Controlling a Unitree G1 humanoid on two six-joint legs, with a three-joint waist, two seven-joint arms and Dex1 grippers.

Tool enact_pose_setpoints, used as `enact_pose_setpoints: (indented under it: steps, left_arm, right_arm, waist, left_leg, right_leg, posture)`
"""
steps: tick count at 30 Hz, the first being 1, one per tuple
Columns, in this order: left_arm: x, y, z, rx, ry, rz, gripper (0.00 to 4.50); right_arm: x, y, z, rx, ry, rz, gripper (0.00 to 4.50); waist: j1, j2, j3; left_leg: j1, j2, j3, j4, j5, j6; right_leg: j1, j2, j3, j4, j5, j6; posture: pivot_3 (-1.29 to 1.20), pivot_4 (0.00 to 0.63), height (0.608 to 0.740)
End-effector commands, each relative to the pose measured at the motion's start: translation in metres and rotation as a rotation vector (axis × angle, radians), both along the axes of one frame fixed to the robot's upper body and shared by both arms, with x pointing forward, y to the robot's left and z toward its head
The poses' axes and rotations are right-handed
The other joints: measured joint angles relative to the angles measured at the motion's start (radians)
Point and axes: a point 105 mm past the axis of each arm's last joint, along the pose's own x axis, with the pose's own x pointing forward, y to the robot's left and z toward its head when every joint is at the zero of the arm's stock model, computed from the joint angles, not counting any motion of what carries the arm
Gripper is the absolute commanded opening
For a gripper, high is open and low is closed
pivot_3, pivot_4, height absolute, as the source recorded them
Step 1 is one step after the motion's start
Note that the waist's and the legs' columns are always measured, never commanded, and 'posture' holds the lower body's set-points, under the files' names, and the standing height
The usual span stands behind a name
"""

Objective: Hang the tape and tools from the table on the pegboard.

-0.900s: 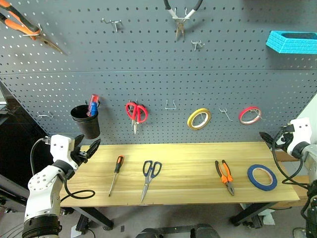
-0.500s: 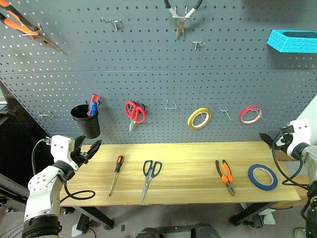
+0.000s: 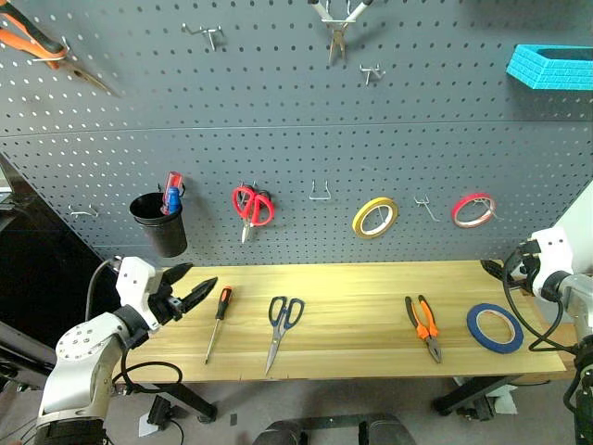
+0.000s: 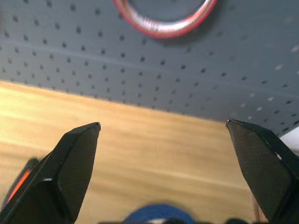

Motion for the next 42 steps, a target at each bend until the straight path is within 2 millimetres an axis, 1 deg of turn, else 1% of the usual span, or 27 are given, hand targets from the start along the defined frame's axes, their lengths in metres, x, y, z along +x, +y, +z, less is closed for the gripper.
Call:
enact_pose_setpoints:
  steps: [1, 3, 4, 5, 8, 10, 13, 15, 17, 20, 23, 25, 27, 33, 39, 42]
  left_arm:
    - [-0.001, -0.031, 0.012, 0.046, -0.021, -0.150, 3.37]
    - [-0.003, -0.050, 0.011, 0.049, -0.008, -0.233, 3.37]
    - [-0.004, -0.058, 0.011, 0.049, -0.003, -0.263, 3.37]
    - [-0.005, -0.066, 0.009, 0.059, 0.003, -0.295, 3.37]
    - [-0.007, -0.088, -0.002, 0.088, 0.028, -0.386, 3.37]
    - [-0.008, -0.104, -0.011, 0.102, 0.042, -0.442, 3.37]
    - [-0.009, -0.121, -0.020, 0.107, 0.046, -0.495, 3.37]
    - [-0.010, -0.129, -0.023, 0.114, 0.042, -0.514, 3.37]
    - [-0.012, -0.140, -0.023, 0.094, 0.037, -0.542, 3.37]
    - [-0.016, -0.154, -0.020, 0.057, 0.030, -0.564, 3.37]
    - [-0.018, -0.162, -0.019, 0.041, 0.025, -0.568, 3.37]
    - [-0.024, -0.169, -0.019, 0.024, 0.030, -0.585, 3.37]
    - [-0.030, -0.173, -0.020, 0.017, 0.036, -0.589, 3.37]
    - [-0.041, -0.173, -0.019, 0.010, 0.052, -0.586, 3.37]
    - [-0.046, -0.168, -0.015, 0.021, 0.059, -0.573, 3.37]
    - [-0.045, -0.167, -0.012, 0.017, 0.056, -0.564, 3.37]
  right_arm:
    - [0.005, -0.008, 0.011, -0.033, 0.040, -0.033, 4.50]
    - [0.004, -0.008, 0.004, -0.016, 0.099, -0.049, 4.50]
    - [0.003, -0.007, 0.002, -0.007, 0.127, -0.054, 4.50]
    - [0.003, -0.007, 0.000, -0.006, 0.158, -0.062, 4.50]
    - [0.002, -0.002, -0.005, 0.012, 0.233, -0.064, 4.50]
    - [0.001, 0.001, -0.009, 0.028, 0.290, -0.077, 4.50]
    - [0.000, 0.000, -0.015, 0.054, 0.373, -0.139, 4.50]
    - [0.000, 0.001, -0.016, 0.079, 0.399, -0.154, 4.50]
    - [0.000, 0.008, -0.020, 0.124, 0.433, -0.157, 4.50]
    - [-0.001, 0.013, -0.028, 0.135, 0.477, -0.165, 4.50]
    - [-0.001, 0.015, -0.034, 0.137, 0.487, -0.176, 4.50]
    - [-0.002, 0.017, -0.039, 0.147, 0.499, -0.180, 4.50]
    - [-0.006, 0.015, -0.045, 0.144, 0.515, -0.213, 4.50]
    - [-0.011, 0.009, -0.053, 0.129, 0.534, -0.276, 4.50]
    - [-0.013, 0.012, -0.063, 0.100, 0.551, -0.290, 4.50]
    - [-0.014, 0.017, -0.069, 0.069, 0.575, -0.274, 4.50]
  waist:
    - [0.000, 0.000, 0.010]
    - [0.000, 0.001, 0.013]
    - [0.000, 0.000, 0.018]
    - [-0.001, -0.001, 0.027]
    - [-0.001, 0.000, 0.039]
    - [-0.002, 0.001, 0.047]
    - [-0.005, 0.000, 0.063]
    - [-0.007, -0.003, 0.067]
    - [-0.007, -0.004, 0.072]
    - [-0.006, -0.006, 0.084]
    - [-0.005, -0.008, 0.098]
    - [-0.005, -0.007, 0.106]
    - [-0.005, -0.008, 0.116]
    - [-0.005, -0.009, 0.139]
    - [-0.005, -0.010, 0.151]
    - [-0.003, -0.014, 0.154]
  left_leg:
    - [0.000, 0.000, 0.000, 0.000, 0.000, 0.000]
    - [-0.001, 0.000, 0.001, 0.000, 0.000, 0.000]
    - [-0.002, 0.000, 0.001, 0.000, 0.000, 0.000]
    - [-0.002, 0.000, 0.002, 0.000, -0.001, 0.001]
    - [-0.003, 0.001, 0.004, 0.000, -0.001, 0.001]
    - [-0.004, 0.002, 0.006, 0.000, -0.001, 0.002]
    - [-0.005, 0.003, 0.012, 0.000, -0.002, 0.003]
    - [-0.010, 0.004, 0.014, 0.000, -0.002, 0.004]
    - [-0.014, 0.006, 0.014, 0.001, -0.002, 0.003]
    - [-0.017, 0.008, 0.014, 0.002, -0.002, 0.002]
    - [-0.018, 0.008, 0.014, 0.002, -0.002, 0.002]
    - [-0.019, 0.008, 0.014, 0.002, -0.002, 0.002]
    - [-0.019, 0.008, 0.015, 0.002, -0.002, 0.002]
    - [-0.020, 0.009, 0.015, 0.002, -0.002, 0.003]
    - [-0.020, 0.009, 0.015, 0.002, -0.002, 0.003]
    - [-0.020, 0.009, 0.015, 0.002, -0.002, 0.003]
  right_leg:
    - [0.000, 0.000, 0.000, 0.000, 0.000, 0.000]
    - [-0.001, 0.000, 0.000, 0.000, 0.003, -0.004]
    - [-0.002, 0.000, 0.001, 0.000, 0.003, -0.004]
    - [-0.002, 0.000, 0.001, 0.000, 0.002, -0.005]
    - [-0.004, 0.000, 0.001, 0.000, 0.002, -0.005]
    - [-0.005, 0.000, 0.002, 0.000, 0.002, -0.006]
    - [-0.008, -0.001, 0.004, -0.001, 0.002, -0.006]
    - [-0.013, -0.001, 0.004, 0.000, 0.003, -0.006]
    - [-0.017, 0.001, 0.004, 0.000, 0.004, -0.008]
    - [-0.020, 0.002, 0.003, -0.001, 0.005, -0.009]
    - [-0.020, 0.002, 0.002, -0.001, 0.005, -0.009]
    - [-0.021, 0.002, 0.002, -0.001, 0.005, -0.009]
    - [-0.021, 0.002, 0.003, -0.001, 0.005, -0.009]
    - [-0.022, 0.002, 0.003, -0.001, 0.005, -0.009]
    - [-0.022, 0.002, 0.003, -0.001, 0.005, -0.009]
    - [-0.022, 0.002, 0.003, -0.001, 0.005, -0.009]
  posture:
    - [-0.06, 0.101, 0.740]
    - [-0.06, 0.101, 0.740]
    - [-0.08, 0.126, 0.740]
    - [-0.08, 0.131, 0.740]
    - [-0.09, 0.140, 0.740]
    - [-0.10, 0.157, 0.740]
    - [-0.10, 0.168, 0.740]
    - [-0.10, 0.182, 0.740]
    - [-0.10, 0.190, 0.740]
    - [-0.09, 0.210, 0.740]
    - [-0.08, 0.220, 0.740]
    - [-0.08, 0.228, 0.740]
    - [-0.07, 0.242, 0.740]
    - [-0.06, 0.261, 0.740]
    - [-0.04, 0.271, 0.740]
    - [-0.04, 0.277, 0.740]
